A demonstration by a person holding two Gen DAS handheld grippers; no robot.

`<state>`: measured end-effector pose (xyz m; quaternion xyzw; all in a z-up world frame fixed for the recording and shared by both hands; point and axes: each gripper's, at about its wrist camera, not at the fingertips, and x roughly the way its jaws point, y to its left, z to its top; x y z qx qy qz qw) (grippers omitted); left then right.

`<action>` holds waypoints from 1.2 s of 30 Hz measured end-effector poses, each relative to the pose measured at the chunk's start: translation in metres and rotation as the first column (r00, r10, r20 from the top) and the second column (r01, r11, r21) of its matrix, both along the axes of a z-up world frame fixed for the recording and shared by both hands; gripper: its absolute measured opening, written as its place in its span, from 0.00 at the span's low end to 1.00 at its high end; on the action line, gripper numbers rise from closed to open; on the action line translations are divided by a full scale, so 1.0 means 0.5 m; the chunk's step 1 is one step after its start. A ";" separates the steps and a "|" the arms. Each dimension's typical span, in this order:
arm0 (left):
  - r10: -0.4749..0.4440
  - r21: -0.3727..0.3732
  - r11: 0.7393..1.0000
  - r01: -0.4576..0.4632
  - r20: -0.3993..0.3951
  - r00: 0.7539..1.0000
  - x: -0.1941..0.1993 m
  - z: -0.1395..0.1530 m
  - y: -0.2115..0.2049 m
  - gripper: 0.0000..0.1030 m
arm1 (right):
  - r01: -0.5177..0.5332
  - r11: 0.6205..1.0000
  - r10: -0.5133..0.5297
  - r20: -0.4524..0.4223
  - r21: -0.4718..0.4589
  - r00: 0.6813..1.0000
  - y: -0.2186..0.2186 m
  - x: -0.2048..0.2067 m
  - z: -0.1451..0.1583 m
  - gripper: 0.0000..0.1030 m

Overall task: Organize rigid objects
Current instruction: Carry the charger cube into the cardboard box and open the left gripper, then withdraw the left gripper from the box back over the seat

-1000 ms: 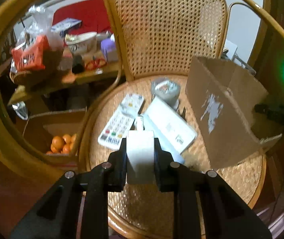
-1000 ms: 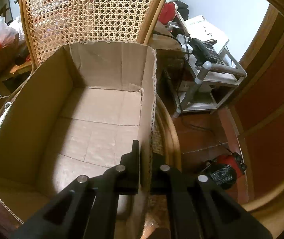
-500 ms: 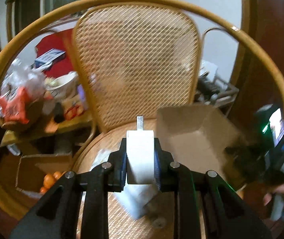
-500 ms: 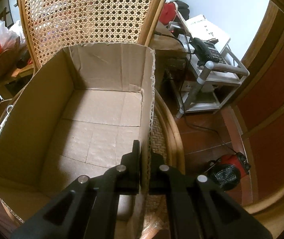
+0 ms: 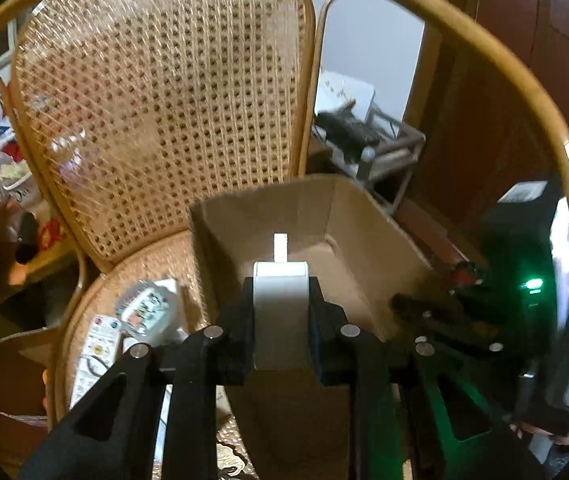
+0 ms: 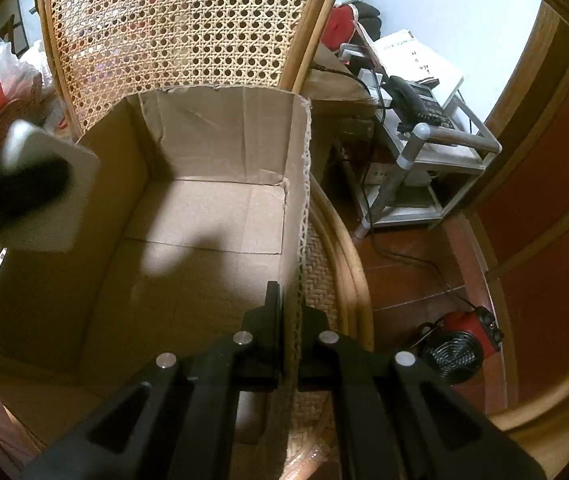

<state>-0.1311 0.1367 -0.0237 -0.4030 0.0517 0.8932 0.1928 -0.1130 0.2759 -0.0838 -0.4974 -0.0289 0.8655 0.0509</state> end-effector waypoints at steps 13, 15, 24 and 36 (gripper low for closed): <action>-0.009 -0.079 0.997 0.015 0.077 0.997 -0.038 -0.059 0.021 0.20 | 0.001 1.000 -0.001 0.014 -0.003 1.000 0.000 -0.004 -0.008 0.06; -0.020 -0.084 0.996 0.027 0.076 0.997 -0.035 -0.061 0.025 0.20 | 0.002 1.000 -0.002 0.015 -0.004 1.000 -0.003 -0.004 -0.009 0.06; -0.026 -0.095 0.995 0.029 0.038 0.999 -0.022 -0.038 0.018 0.32 | -0.007 1.000 0.007 0.022 -0.006 1.000 -0.002 -0.003 -0.013 0.06; 0.137 -0.119 0.981 -0.155 -0.148 0.979 0.004 0.034 -0.106 0.96 | -0.008 1.000 0.008 0.024 -0.011 1.000 -0.003 -0.003 -0.010 0.06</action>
